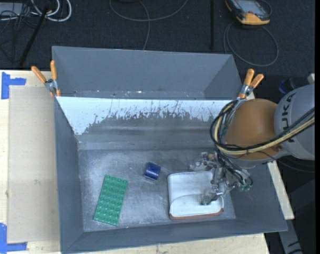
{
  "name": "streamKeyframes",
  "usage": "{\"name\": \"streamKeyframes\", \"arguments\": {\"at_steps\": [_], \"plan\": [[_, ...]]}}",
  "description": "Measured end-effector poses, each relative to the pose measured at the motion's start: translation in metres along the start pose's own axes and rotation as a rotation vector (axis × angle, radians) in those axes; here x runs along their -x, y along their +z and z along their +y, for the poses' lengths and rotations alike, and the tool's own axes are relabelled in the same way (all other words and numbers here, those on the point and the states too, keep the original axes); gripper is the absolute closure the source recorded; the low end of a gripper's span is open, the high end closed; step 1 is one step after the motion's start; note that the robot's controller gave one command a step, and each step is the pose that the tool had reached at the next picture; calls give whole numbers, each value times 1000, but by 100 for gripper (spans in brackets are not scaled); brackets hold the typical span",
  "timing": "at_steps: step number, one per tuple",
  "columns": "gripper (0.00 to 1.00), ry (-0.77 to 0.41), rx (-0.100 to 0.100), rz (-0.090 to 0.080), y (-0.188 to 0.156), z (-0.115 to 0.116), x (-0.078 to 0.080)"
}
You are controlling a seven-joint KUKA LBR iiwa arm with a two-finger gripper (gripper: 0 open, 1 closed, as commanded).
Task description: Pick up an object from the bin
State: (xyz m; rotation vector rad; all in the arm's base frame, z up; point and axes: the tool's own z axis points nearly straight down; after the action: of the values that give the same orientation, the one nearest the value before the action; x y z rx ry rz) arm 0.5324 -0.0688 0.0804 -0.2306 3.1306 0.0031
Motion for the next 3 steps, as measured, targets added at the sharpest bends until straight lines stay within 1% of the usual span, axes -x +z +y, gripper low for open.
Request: {"name": "streamKeyframes", "arguments": {"at_steps": [1, 2, 3], "plan": [[0, -63, -1, 2, -20, 12, -3], [0, 44, -1, 2, -38, 1, 3], [0, 42, -2, -3, 6, 5, -7]]}}
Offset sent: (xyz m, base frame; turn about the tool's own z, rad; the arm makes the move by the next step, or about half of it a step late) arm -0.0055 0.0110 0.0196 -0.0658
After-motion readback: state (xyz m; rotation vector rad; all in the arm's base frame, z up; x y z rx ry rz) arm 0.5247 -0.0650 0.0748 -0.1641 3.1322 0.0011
